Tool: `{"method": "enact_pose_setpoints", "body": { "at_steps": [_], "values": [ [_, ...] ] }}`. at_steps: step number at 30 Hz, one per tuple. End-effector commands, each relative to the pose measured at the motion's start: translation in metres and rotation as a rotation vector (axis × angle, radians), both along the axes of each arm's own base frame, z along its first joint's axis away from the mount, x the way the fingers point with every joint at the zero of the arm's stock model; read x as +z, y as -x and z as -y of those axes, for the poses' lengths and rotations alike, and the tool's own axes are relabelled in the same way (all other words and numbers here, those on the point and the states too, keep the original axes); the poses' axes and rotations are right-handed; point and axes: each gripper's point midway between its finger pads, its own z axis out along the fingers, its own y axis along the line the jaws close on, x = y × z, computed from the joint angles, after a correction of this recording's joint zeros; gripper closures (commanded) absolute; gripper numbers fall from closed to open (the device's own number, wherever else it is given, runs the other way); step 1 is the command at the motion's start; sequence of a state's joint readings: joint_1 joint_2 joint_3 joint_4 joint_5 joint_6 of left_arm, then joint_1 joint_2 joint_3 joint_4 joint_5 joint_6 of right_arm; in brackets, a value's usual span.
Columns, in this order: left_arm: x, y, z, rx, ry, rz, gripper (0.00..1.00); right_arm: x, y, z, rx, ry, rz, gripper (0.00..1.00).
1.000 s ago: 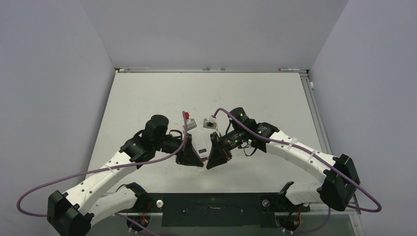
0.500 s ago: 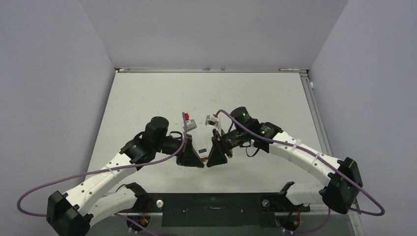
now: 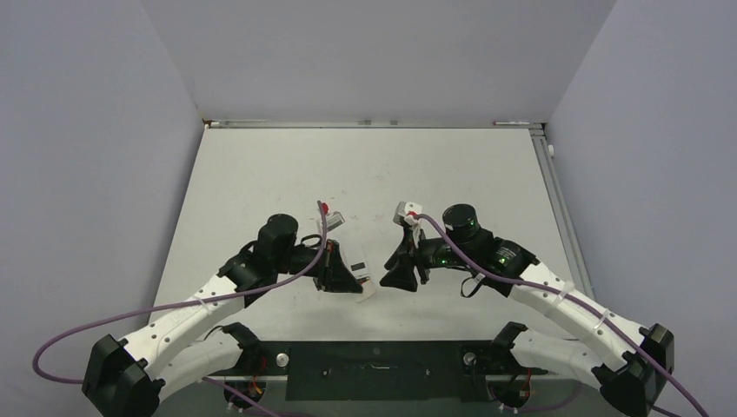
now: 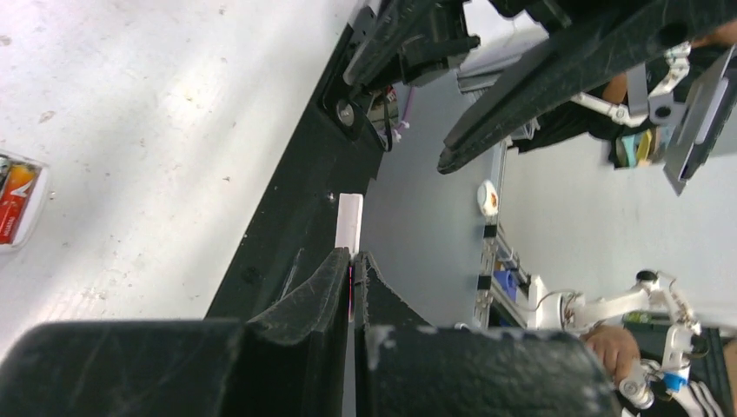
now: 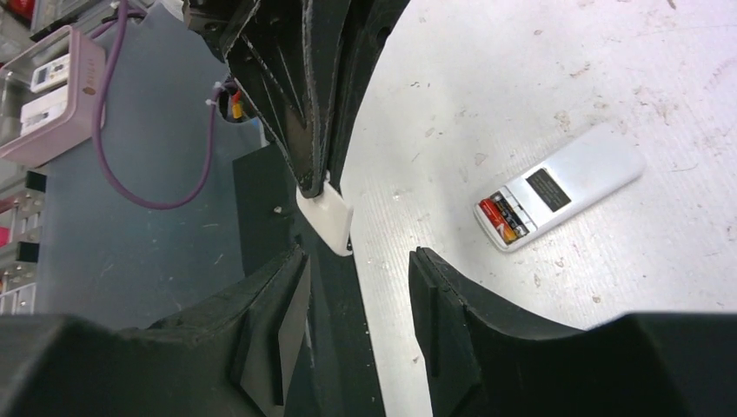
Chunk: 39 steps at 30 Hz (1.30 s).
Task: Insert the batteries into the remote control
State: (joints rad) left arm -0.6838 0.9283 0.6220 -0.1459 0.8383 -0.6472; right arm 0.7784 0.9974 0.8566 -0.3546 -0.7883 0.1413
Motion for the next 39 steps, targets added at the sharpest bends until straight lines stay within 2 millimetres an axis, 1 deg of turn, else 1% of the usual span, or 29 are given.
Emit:
{"method": "enact_pose_setpoints", "body": {
  "at_steps": [1,3,6,8,10,17,18,23,39],
  "values": [
    [0.018,-0.024,0.004,0.111,0.098,0.001,1.0,0.011,-0.012,-0.001,-0.041,-0.075,0.158,0.54],
    [0.019,-0.031,0.001,0.151,0.127,-0.034,1.0,0.011,-0.008,-0.001,-0.043,-0.088,0.219,0.54],
    [0.021,-0.042,-0.007,0.212,0.181,-0.081,1.0,0.008,0.001,-0.006,-0.051,-0.091,0.347,0.51],
    [0.023,-0.047,-0.012,0.242,0.208,-0.108,1.0,0.008,0.004,-0.009,-0.071,-0.082,0.426,0.5],
    [0.022,-0.05,-0.016,0.264,0.222,-0.128,1.0,0.009,0.005,-0.013,-0.097,-0.075,0.471,0.5],
    [0.023,-0.053,-0.024,0.326,0.252,-0.153,1.0,-0.005,-0.004,-0.022,-0.204,-0.006,0.57,0.49],
    [0.022,-0.053,-0.024,0.331,0.254,-0.156,1.0,-0.006,-0.005,-0.024,-0.216,-0.002,0.59,0.47],
    [0.019,-0.052,-0.025,0.343,0.262,-0.176,1.0,-0.005,-0.01,-0.03,-0.249,0.007,0.647,0.43],
    [0.012,-0.056,-0.03,0.424,0.308,-0.251,1.0,-0.014,-0.011,-0.043,-0.22,0.002,0.737,0.42]
  ]
}}
